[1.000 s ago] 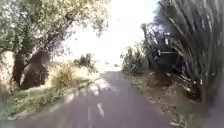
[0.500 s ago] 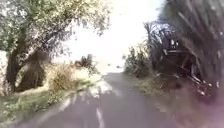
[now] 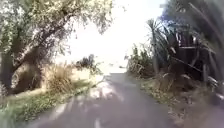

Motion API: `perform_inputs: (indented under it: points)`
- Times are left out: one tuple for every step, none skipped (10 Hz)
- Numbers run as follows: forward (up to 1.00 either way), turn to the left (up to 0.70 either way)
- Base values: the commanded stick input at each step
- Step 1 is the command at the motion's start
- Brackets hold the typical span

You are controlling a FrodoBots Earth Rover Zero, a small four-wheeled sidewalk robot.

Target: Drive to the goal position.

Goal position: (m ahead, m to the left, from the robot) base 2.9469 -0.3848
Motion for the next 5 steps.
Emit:
perform_inputs:
  points:
    - [0.7,0.0]
    - [0.7,0.0]
    - [0.7,0.0]
    - [0.7,0.0]
    - [0.7,0.0]
